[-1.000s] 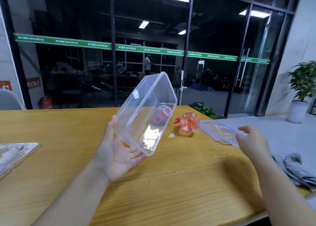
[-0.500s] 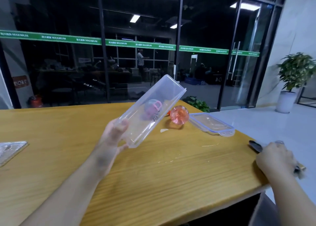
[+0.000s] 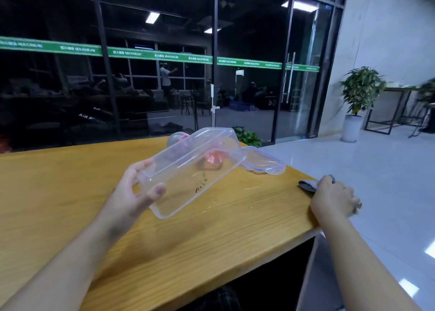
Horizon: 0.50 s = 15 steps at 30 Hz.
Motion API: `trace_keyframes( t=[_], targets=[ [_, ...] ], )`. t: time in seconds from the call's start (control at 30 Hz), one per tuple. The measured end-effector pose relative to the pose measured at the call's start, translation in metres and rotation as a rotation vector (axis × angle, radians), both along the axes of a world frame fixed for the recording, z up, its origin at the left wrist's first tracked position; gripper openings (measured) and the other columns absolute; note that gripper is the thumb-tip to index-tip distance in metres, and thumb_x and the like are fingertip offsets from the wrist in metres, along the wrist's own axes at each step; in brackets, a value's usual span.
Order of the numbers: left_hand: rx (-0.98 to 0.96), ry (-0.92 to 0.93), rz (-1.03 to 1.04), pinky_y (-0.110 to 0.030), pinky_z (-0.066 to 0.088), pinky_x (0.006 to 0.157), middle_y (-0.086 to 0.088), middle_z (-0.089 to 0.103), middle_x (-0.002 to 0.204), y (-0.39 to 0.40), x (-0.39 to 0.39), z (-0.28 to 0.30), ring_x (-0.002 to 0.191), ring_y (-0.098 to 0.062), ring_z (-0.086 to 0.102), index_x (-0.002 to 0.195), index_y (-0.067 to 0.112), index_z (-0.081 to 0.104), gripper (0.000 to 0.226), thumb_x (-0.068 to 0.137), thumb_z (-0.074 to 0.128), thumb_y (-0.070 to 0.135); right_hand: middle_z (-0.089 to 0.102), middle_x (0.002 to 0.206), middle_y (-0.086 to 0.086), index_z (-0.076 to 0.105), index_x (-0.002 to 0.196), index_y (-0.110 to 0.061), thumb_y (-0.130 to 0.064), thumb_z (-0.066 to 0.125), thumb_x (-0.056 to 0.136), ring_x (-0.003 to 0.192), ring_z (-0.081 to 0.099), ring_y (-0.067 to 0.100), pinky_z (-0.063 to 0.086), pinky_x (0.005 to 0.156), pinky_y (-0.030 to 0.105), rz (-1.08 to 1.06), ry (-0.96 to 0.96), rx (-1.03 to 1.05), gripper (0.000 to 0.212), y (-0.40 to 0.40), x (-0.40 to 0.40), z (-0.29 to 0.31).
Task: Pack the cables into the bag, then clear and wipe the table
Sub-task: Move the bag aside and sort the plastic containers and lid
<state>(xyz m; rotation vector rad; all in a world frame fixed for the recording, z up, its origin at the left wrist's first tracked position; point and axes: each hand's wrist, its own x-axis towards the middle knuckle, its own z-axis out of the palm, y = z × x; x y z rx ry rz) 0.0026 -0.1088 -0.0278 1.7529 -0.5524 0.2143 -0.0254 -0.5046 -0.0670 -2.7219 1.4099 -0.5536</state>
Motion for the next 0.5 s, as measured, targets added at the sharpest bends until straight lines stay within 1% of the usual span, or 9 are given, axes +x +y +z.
trace_keyframes(
  t=[0.03, 0.07, 0.13, 0.2, 0.3, 0.37, 0.4, 0.47, 0.5],
  targets=[
    [0.017, -0.008, -0.007, -0.015, 0.045, 0.083, 0.013, 0.056, 0.124, -0.001, -0.001, -0.001, 0.107, 0.006, 0.056, 0.116, 0.05, 0.046, 0.095, 0.029, 0.063, 0.087, 0.048, 0.131, 0.019, 0.038, 0.131, -0.007, -0.008, 0.037, 0.093, 0.119, 0.042, 0.035, 0.033, 0.097, 0.045, 0.003, -0.021, 0.001, 0.038, 0.001, -0.001, -0.001],
    [0.037, -0.014, -0.008, -0.017, 0.045, 0.088, 0.01, 0.054, 0.127, -0.002, -0.002, -0.002, 0.111, 0.001, 0.055, 0.113, 0.052, 0.047, 0.092, 0.03, 0.064, 0.087, 0.048, 0.131, 0.019, 0.038, 0.131, -0.006, -0.007, 0.038, 0.094, 0.119, 0.042, 0.035, 0.035, 0.096, 0.044, 0.011, -0.049, -0.009, 0.037, 0.002, -0.001, -0.001],
    [0.053, -0.023, -0.007, -0.033, 0.042, 0.101, 0.006, 0.048, 0.133, -0.001, -0.001, -0.005, 0.12, -0.012, 0.051, 0.11, 0.057, 0.047, 0.086, 0.031, 0.065, 0.086, 0.047, 0.129, 0.022, 0.037, 0.13, -0.003, -0.005, 0.037, 0.094, 0.117, 0.043, 0.038, 0.038, 0.093, 0.044, 0.042, -0.141, -0.037, 0.036, 0.004, -0.002, 0.0],
    [0.054, -0.033, -0.007, -0.039, 0.04, 0.104, 0.007, 0.046, 0.135, 0.0, 0.001, -0.007, 0.122, -0.014, 0.049, 0.111, 0.057, 0.047, 0.085, 0.032, 0.065, 0.086, 0.046, 0.126, 0.023, 0.036, 0.134, -0.003, -0.002, 0.037, 0.093, 0.115, 0.042, 0.039, 0.036, 0.09, 0.047, 0.12, -0.331, -0.046, 0.041, 0.014, -0.004, 0.003],
    [0.025, -0.064, 0.009, -0.036, 0.041, 0.103, 0.007, 0.047, 0.135, 0.0, 0.001, -0.006, 0.122, -0.013, 0.049, 0.115, 0.051, 0.047, 0.091, 0.033, 0.064, 0.087, 0.045, 0.124, 0.02, 0.035, 0.14, -0.006, -0.005, 0.045, 0.093, 0.115, 0.039, 0.037, 0.031, 0.095, 0.047, 0.375, -0.731, -0.004, 0.048, 0.046, -0.005, 0.017],
    [0.008, -0.083, 0.018, -0.028, 0.041, 0.098, 0.008, 0.046, 0.135, 0.0, 0.0, -0.006, 0.122, -0.01, 0.048, 0.118, 0.048, 0.046, 0.095, 0.033, 0.063, 0.087, 0.05, 0.104, 0.01, 0.047, 0.127, -0.021, -0.014, 0.041, 0.097, 0.097, 0.048, 0.028, 0.04, 0.085, 0.041, 0.59, -0.993, 0.294, 0.032, 0.079, -0.007, 0.035],
    [0.0, -0.09, 0.021, -0.023, 0.04, 0.095, 0.009, 0.046, 0.135, 0.0, -0.001, -0.005, 0.122, -0.008, 0.048, 0.118, 0.049, 0.046, 0.095, 0.033, 0.062, 0.088, 0.05, 0.088, 0.006, 0.053, 0.108, -0.027, -0.017, 0.038, 0.098, 0.078, 0.052, 0.024, 0.046, 0.069, 0.034, 0.635, -1.117, 0.563, 0.02, 0.094, -0.007, 0.046],
    [-0.033, -0.084, 0.013, -0.022, 0.041, 0.093, 0.011, 0.046, 0.135, 0.001, -0.003, -0.004, 0.12, -0.009, 0.05, 0.115, 0.054, 0.046, 0.09, 0.033, 0.062, 0.088, 0.048, 0.068, 0.004, 0.052, 0.083, -0.019, -0.015, 0.036, 0.1, 0.049, 0.051, 0.013, 0.041, 0.045, 0.018, 0.587, -1.285, 1.145, 0.023, 0.118, -0.003, 0.062],
    [-0.059, -0.071, 0.006, -0.026, 0.042, 0.095, 0.011, 0.047, 0.135, 0.002, -0.003, -0.004, 0.119, -0.011, 0.052, 0.114, 0.056, 0.047, 0.089, 0.033, 0.064, 0.087, 0.052, 0.07, 0.004, 0.054, 0.082, -0.016, -0.016, 0.037, 0.1, 0.05, 0.053, 0.01, 0.041, 0.044, 0.017, 0.59, -1.33, 1.406, 0.025, 0.129, -0.003, 0.067]
  ],
)
